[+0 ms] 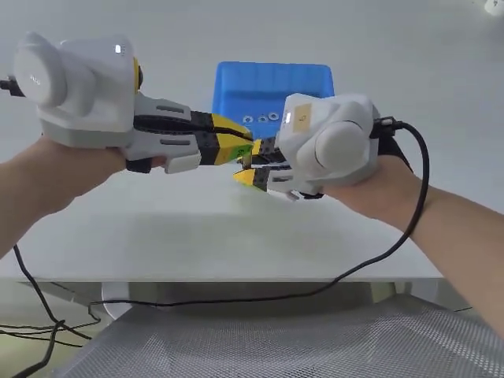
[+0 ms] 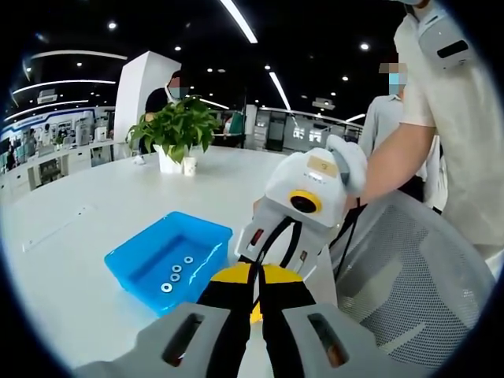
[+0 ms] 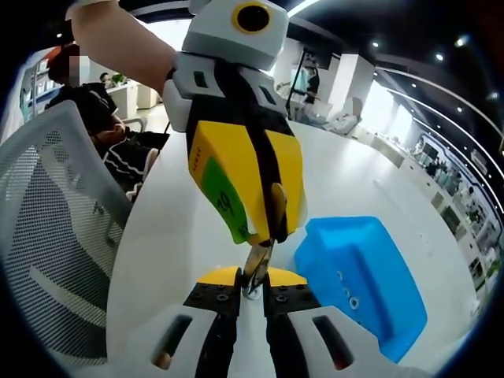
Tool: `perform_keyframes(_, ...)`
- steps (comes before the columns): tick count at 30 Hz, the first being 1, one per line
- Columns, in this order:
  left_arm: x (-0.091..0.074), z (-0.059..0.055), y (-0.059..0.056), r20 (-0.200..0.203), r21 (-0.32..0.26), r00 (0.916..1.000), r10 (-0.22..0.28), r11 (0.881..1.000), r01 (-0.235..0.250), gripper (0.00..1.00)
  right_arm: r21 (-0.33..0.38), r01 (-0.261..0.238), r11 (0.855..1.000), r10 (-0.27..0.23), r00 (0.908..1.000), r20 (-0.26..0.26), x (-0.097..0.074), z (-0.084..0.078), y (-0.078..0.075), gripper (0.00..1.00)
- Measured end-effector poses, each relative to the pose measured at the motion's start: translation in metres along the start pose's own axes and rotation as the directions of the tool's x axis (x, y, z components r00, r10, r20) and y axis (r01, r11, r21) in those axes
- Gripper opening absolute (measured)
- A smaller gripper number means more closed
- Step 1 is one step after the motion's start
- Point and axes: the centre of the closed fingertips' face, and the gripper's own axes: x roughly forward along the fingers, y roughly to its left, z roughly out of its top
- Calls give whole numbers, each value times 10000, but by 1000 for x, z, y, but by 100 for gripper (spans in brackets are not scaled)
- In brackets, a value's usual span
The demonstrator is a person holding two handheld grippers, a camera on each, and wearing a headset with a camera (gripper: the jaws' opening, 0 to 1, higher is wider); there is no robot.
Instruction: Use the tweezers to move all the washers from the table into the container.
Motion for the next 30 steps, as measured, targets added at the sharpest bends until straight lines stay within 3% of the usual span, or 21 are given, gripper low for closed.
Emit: perform_keyframes(30,2,-4,3,122,-57,9999,7,10000,-6,5,195,-71,9998,69,9999,119,0,0,1,11)
